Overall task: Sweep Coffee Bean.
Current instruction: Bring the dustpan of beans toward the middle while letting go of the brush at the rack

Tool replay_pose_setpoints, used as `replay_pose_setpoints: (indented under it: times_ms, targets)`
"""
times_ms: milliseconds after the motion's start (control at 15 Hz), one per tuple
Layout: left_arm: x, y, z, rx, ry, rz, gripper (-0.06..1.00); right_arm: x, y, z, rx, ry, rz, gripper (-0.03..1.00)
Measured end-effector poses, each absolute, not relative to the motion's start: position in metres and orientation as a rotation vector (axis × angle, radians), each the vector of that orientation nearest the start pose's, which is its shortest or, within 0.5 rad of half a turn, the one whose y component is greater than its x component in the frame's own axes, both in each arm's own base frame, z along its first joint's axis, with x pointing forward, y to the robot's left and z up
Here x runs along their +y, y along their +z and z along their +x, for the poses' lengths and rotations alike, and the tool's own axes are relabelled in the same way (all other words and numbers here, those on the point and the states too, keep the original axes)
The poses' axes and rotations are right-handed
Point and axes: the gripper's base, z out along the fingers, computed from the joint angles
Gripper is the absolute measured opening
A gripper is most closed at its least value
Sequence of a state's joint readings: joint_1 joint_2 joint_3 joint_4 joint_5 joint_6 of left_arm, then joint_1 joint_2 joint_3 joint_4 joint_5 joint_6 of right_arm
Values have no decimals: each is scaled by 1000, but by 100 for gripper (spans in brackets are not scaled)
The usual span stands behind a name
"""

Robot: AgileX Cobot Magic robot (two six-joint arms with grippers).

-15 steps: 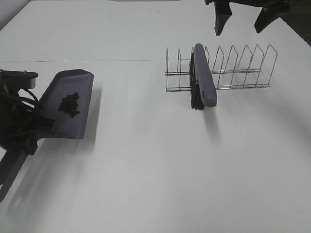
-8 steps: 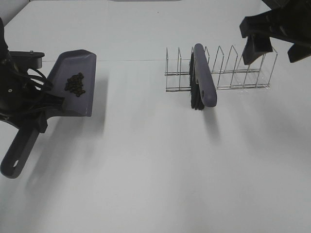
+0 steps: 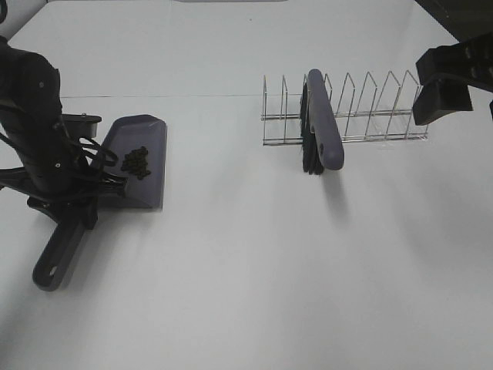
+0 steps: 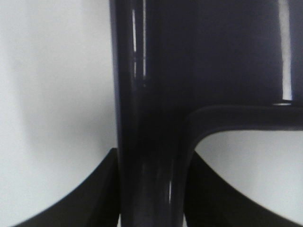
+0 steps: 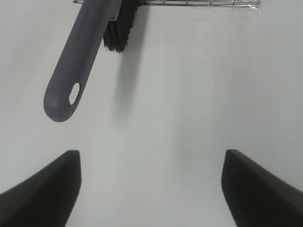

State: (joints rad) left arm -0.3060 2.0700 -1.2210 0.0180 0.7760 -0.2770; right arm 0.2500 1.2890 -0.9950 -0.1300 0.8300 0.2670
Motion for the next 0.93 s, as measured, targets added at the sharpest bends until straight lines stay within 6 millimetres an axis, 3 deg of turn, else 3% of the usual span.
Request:
replay_pose_setpoints:
  times_ms: [333,400,600,667,933]
  targets:
    - [-112,98,355,3088,-18,51,34,55,297,249,2595,31,-58,77]
    - [-112,98,355,3087,-18,51,38,55,297,249,2595,31,-58,77]
    - [-112,98,355,3084,-25,71,67,55,297,249,2595,31,-58,77]
    - [-112,98,355,3088,-24,76,72,55,297,249,2595,31,-58,77]
    - [-111,109,351,3113,-12,95,75,55,297,249,2595,31,-58,77]
